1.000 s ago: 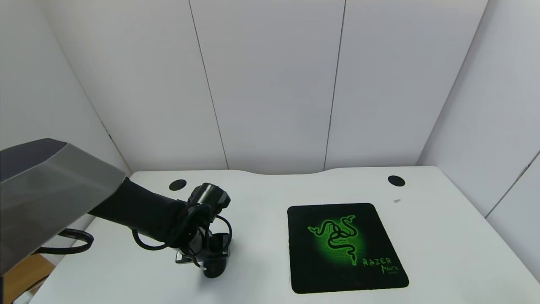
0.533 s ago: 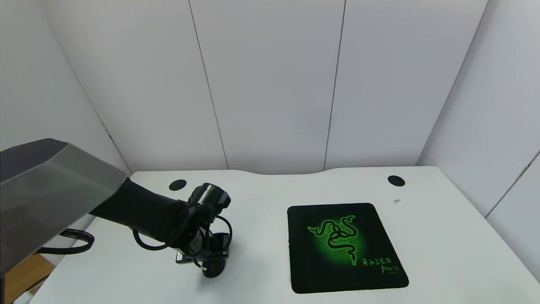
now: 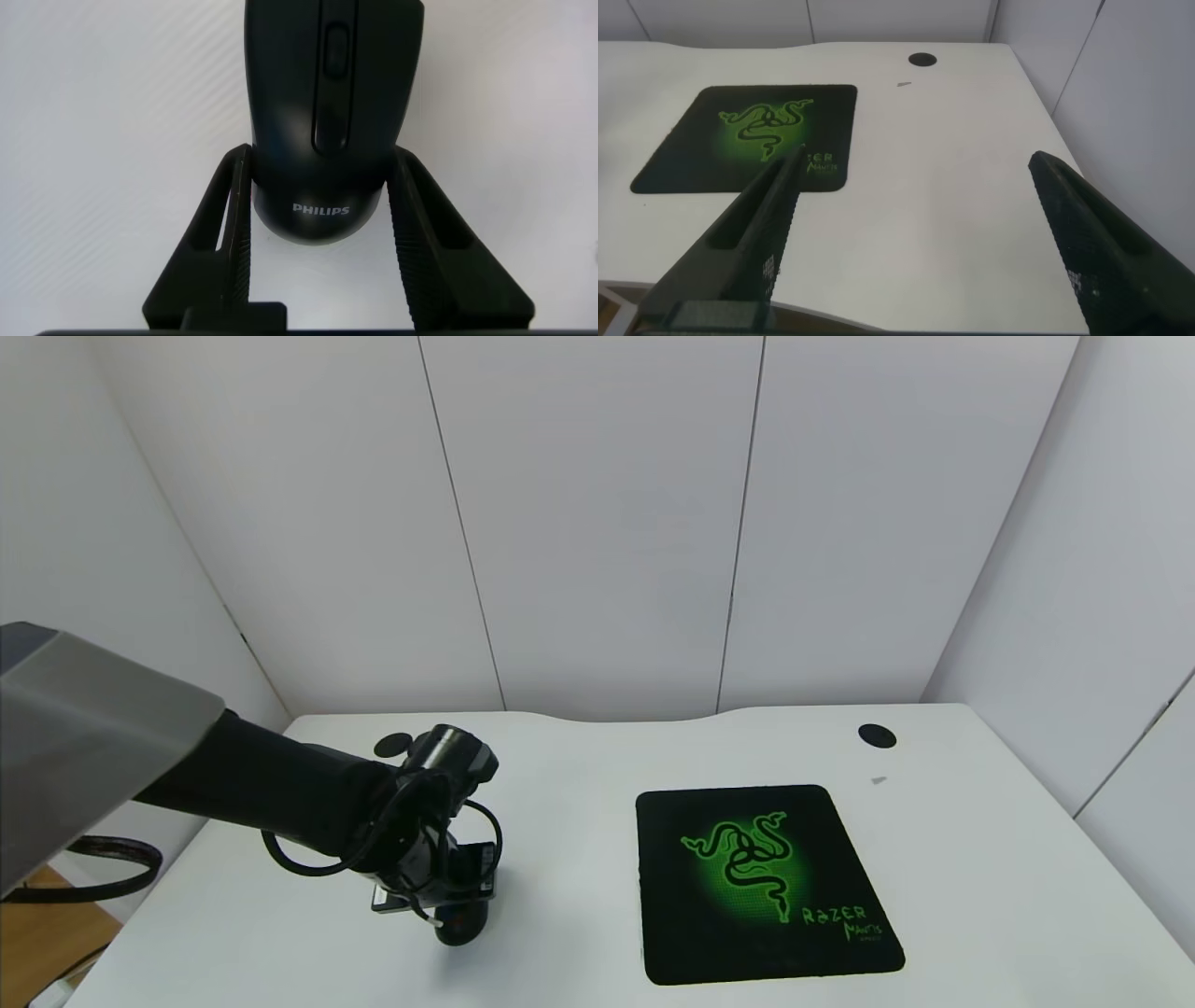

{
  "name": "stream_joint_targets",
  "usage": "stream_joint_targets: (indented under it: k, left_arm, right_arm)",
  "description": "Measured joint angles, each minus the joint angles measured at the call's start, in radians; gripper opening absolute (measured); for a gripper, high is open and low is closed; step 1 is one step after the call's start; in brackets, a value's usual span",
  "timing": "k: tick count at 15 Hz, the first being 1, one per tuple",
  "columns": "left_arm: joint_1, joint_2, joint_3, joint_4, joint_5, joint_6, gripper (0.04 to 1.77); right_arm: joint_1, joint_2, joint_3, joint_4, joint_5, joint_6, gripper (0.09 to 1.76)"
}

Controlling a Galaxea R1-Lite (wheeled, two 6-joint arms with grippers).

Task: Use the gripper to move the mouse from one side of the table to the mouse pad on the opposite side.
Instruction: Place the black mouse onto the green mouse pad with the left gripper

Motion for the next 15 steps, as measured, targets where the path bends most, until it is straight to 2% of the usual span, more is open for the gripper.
stream_joint_targets:
  k: [4,7,9,15]
  left_arm:
    - [0.004,-0.085,-0.091,0.171,-0.006,-0.007,0.91]
    - [-0.014,-0.117,-0.196,0.300,0.000,-0.066,0.91]
    - [-0.039,-0.126,-0.282,0.386,0.002,-0.106,0.91]
    - [-0.151,-0.100,-0.482,0.545,0.023,-0.237,0.91]
  right_arm:
    - [0.000,0.000,0.000,0.000,0.000,0.001,1.71]
    - [0.000,0.000,0.000,0.000,0.000,0.000,1.71]
    - [0.000,0.000,0.000,0.000,0.000,0.000,1.71]
    - [0.000,0.000,0.000,0.000,0.000,0.000,1.71]
